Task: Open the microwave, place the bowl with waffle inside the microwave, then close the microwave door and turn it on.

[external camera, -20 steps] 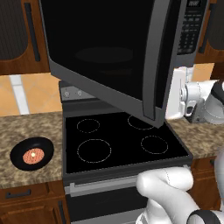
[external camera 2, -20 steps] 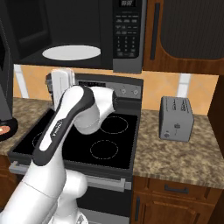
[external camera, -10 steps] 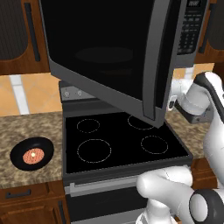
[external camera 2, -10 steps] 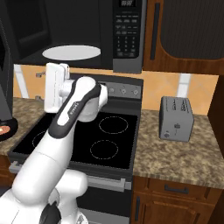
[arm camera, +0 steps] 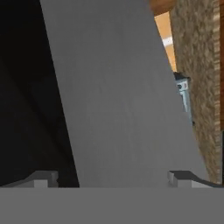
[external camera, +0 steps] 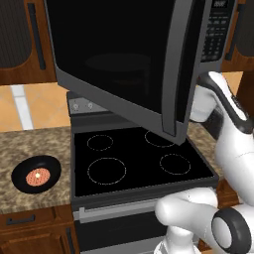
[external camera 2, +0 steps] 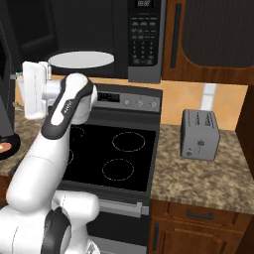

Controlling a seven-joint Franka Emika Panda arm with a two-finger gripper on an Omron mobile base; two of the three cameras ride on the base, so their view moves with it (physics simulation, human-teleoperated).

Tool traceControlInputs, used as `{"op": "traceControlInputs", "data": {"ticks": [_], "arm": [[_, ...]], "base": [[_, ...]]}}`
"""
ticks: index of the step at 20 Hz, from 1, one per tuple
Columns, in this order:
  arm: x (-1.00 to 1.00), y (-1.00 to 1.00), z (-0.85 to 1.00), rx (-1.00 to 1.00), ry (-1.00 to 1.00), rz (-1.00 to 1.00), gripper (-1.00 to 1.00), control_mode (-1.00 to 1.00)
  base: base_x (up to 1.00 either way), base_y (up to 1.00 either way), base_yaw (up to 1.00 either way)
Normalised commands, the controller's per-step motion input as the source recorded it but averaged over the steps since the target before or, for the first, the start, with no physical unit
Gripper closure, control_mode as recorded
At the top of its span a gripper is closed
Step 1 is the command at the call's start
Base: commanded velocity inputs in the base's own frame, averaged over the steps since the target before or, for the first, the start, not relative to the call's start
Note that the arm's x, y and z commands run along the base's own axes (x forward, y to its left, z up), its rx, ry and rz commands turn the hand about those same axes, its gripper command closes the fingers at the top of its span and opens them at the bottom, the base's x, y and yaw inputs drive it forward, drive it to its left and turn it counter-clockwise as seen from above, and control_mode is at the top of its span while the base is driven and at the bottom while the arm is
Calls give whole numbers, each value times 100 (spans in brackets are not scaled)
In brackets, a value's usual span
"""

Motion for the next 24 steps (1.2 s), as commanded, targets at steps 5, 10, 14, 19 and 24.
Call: {"op": "traceControlInputs", "data": {"ticks": [5,10,14,19,24], "arm": [[-79,82,21,0,-12,0,-100,-100],[-75,97,25,0,-15,-1,-100,-100],[-45,97,23,0,-19,-14,-100,-100],[-16,47,10,0,-20,-30,-100,-100],[-9,-82,0,0,-6,-46,-100,-100]], "base": [[0,0,0],[0,0,0],[0,0,0],[0,0,0],[0,0,0]]}}
